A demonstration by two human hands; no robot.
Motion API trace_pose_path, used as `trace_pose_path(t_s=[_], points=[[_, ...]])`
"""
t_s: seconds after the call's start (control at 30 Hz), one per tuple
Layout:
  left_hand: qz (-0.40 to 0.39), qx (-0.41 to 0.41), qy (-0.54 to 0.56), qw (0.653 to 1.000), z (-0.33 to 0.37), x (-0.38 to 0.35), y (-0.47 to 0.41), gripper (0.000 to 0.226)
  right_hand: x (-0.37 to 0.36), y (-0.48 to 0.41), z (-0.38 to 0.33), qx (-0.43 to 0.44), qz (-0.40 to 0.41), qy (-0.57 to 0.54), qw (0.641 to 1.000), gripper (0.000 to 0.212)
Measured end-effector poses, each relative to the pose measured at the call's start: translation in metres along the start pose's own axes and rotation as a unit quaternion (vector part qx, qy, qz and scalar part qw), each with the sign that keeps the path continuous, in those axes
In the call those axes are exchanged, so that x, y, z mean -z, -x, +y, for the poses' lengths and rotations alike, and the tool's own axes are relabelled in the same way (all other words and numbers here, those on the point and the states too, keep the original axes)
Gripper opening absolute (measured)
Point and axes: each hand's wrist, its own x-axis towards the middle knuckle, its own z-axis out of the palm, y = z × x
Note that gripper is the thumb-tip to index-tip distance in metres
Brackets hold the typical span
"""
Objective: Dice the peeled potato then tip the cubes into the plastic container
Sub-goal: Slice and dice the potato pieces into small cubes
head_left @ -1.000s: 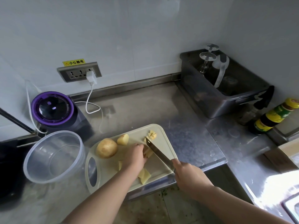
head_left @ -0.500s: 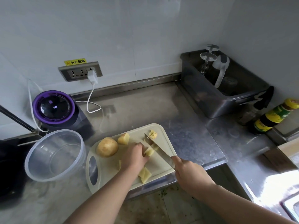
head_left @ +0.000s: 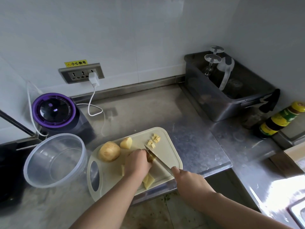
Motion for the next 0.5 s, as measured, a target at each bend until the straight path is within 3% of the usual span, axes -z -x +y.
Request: trace_pose_path(t_s=[0.17,0.37,0.5], points=[[0.0,-0.005,0.003,1.0,-0.001,-0.001,0.0,0.018,0.003,-0.006,0.002,0.004,-0.018,-0.015,1.0,0.042],[0.023,-0.024,0.032,0.999,-0.003,-0.004,-0.015,0.025,0.024,-0.014,0.024,-0.029,0.017,-0.024,0.999,0.041],[0.016,-0.03,0.103,0.994,-0.005,-0.005,-0.032,0.027,0.031,-0.015,0.036,-0.022,0.036,-0.02,0.999,0.027]])
